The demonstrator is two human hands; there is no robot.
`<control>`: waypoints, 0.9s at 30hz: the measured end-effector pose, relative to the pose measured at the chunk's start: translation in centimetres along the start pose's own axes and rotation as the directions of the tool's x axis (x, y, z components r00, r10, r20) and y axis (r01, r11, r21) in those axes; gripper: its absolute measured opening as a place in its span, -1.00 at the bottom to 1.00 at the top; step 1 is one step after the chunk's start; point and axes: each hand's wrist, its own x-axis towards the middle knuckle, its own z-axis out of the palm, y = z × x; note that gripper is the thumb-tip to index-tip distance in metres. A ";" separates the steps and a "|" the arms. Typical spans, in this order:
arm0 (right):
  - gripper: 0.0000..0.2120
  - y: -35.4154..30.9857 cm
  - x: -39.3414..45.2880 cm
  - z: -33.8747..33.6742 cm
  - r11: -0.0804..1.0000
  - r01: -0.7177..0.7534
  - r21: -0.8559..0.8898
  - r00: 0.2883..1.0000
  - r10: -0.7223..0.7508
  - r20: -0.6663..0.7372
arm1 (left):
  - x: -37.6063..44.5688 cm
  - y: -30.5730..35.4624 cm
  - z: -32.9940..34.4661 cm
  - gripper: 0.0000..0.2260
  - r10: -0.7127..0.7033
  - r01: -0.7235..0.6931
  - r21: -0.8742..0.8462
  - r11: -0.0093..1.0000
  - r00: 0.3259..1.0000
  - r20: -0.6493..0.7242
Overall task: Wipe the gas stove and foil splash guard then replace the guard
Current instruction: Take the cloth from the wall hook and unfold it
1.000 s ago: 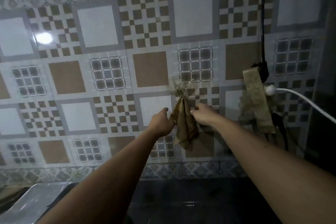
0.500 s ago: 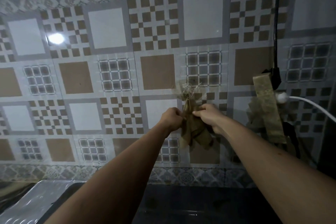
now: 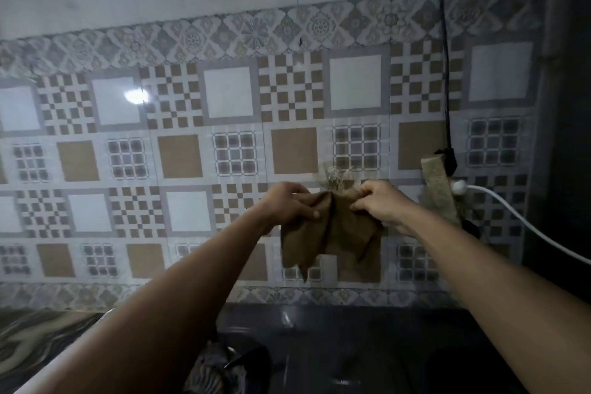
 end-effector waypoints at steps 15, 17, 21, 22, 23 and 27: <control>-0.93 -7.0 -24.1 -1.5 0.927 0.076 -0.367 0.987 -0.017 0.163 | -24.8 1.8 -5.3 -0.93 0.025 -0.025 0.021 0.999 1.000 0.010; -0.88 -7.5 -26.7 -1.2 0.951 0.050 -0.304 0.991 -0.008 0.136 | -27.0 1.9 -5.1 -0.91 0.006 -0.006 0.006 1.000 1.000 0.030; -0.88 -8.2 -30.5 -0.2 0.983 -0.003 -0.185 0.997 -0.011 -0.072 | -29.9 3.0 -4.8 -0.90 -0.059 0.059 -0.009 0.998 0.998 0.026; -0.86 -8.4 -31.3 0.2 0.985 -0.024 -0.170 0.993 0.003 -0.119 | -30.5 3.4 -4.5 -0.87 -0.073 0.073 -0.010 0.997 0.997 0.005; -0.85 -8.7 -31.9 0.7 0.984 -0.043 -0.172 0.987 0.015 -0.159 | -31.0 3.8 -3.9 -0.85 -0.077 0.077 -0.009 0.997 0.997 -0.020; -0.79 -9.8 -34.2 3.1 0.975 -0.016 -0.221 0.966 -0.042 -0.254 | -32.9 5.5 -1.1 -0.79 -0.061 0.057 -0.058 0.997 0.996 -0.060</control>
